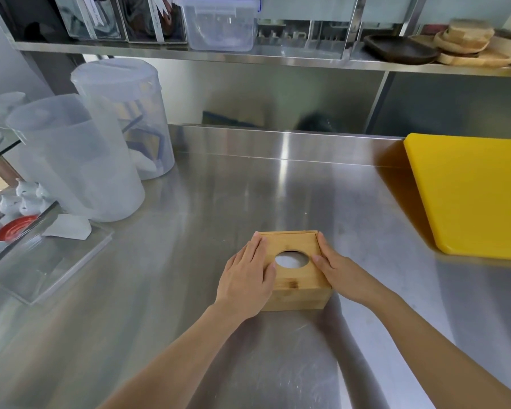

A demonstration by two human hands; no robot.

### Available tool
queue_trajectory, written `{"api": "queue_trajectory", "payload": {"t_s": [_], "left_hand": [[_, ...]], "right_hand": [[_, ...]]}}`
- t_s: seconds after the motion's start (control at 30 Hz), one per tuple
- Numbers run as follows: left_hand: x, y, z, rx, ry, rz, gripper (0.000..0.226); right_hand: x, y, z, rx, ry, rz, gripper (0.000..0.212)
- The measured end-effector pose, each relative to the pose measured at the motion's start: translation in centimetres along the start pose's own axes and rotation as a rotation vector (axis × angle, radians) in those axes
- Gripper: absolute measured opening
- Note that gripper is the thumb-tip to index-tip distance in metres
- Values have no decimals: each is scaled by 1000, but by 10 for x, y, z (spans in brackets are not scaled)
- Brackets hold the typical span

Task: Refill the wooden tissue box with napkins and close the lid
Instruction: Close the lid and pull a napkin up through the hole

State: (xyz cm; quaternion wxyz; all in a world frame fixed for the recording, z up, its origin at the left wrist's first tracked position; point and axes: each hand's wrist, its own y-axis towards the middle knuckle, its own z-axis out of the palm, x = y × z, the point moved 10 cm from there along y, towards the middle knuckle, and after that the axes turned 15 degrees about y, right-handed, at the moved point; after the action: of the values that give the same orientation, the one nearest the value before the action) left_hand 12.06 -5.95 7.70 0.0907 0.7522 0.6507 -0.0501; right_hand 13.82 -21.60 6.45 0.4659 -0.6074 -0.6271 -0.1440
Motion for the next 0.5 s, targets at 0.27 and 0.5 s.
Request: {"api": "queue_trajectory", "payload": {"t_s": [0.27,0.5], "left_hand": [[-29,20,-3,-51,105,53,81],[-26,22,7,-56,111,29,78]], "right_hand": [[29,0,-16,-182,-246,-204,44],[61,-3,8,-139,-424,-482,29]]}}
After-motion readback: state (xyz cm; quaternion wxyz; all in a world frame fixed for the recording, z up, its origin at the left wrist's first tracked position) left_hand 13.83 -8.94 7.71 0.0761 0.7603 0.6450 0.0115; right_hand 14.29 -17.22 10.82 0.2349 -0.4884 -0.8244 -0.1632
